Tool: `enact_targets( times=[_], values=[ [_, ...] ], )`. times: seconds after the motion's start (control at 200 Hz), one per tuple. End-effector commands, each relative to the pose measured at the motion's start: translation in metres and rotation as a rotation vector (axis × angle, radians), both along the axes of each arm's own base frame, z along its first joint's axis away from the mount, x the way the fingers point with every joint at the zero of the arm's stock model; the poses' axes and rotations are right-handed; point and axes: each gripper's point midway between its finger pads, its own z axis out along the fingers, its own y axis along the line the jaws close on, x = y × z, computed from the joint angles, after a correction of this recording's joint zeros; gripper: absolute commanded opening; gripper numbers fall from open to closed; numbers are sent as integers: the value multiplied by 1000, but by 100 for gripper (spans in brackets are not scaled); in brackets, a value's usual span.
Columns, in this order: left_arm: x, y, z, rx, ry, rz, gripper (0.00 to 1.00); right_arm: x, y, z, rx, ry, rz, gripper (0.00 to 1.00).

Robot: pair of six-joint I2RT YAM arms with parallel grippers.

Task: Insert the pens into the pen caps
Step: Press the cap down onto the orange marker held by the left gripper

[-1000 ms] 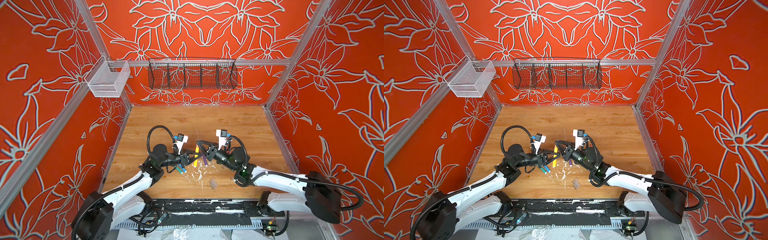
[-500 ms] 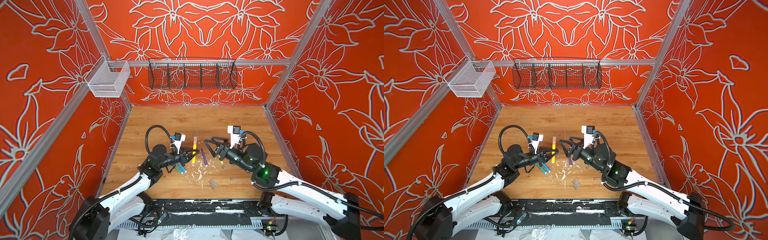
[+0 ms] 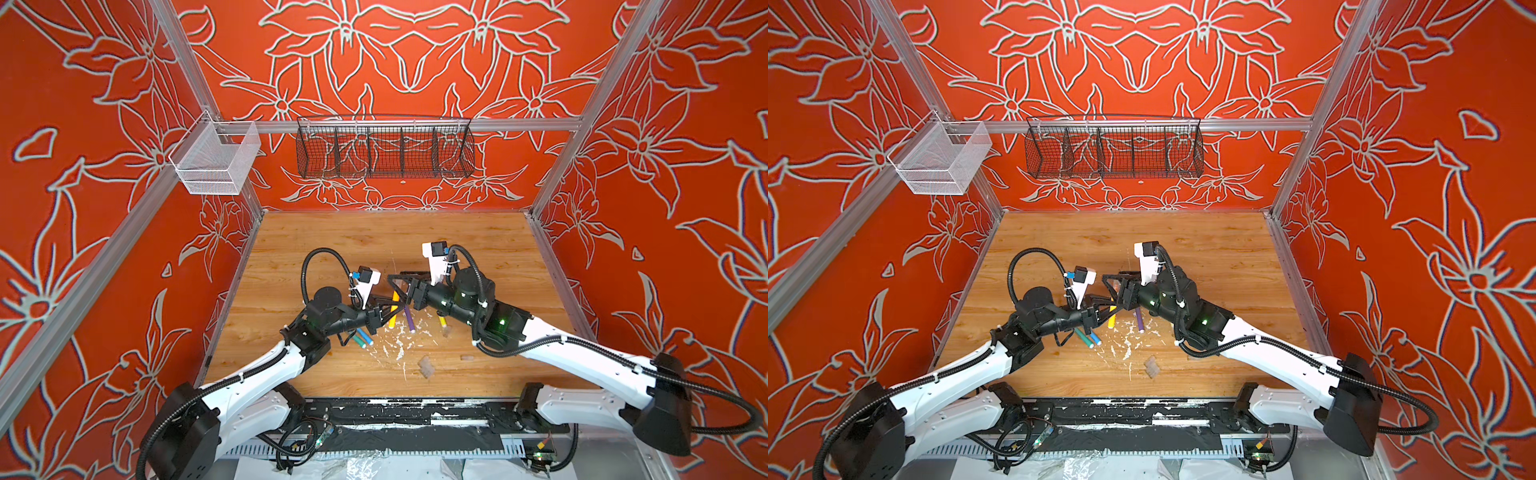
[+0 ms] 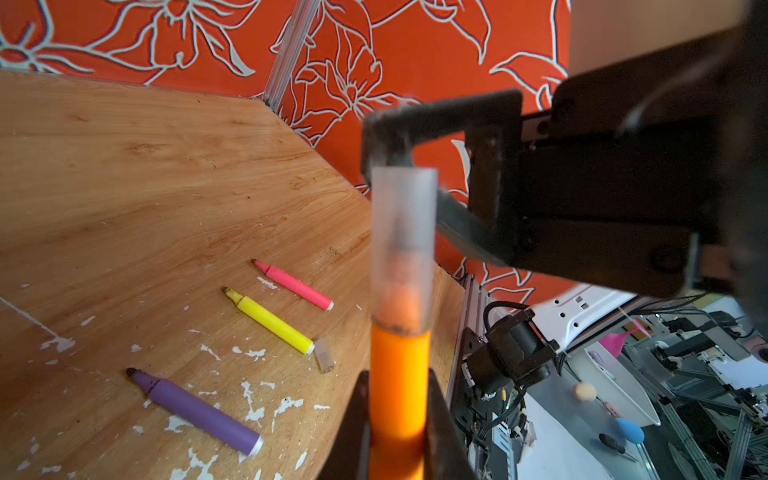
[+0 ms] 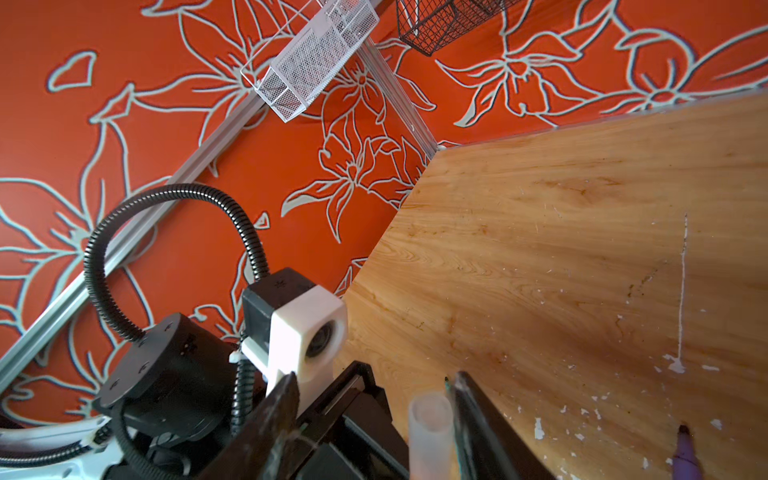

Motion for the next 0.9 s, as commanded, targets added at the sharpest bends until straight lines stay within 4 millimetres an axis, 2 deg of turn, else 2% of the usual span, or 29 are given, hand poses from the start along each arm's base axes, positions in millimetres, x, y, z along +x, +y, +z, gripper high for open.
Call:
enact_targets(
  times=[0.0, 0.26, 0.591, 0.741, 0.896],
  values=[
    [0, -4, 12, -3, -46, -10, 0, 2, 3, 16, 28, -15, 18, 56],
    [-1, -6, 12, 3, -54, -18, 0, 14, 1, 8, 25, 17, -7, 45],
    [-1, -6, 12, 5, -58, -17, 0, 19, 4, -14, 8, 88, -23, 31],
    [-2, -6, 12, 6, -61, -17, 0, 23, 7, -24, -11, 118, -34, 21],
    [-1, -6, 11, 11, -64, -14, 0, 23, 11, -35, -35, 165, -39, 5]
  ],
)
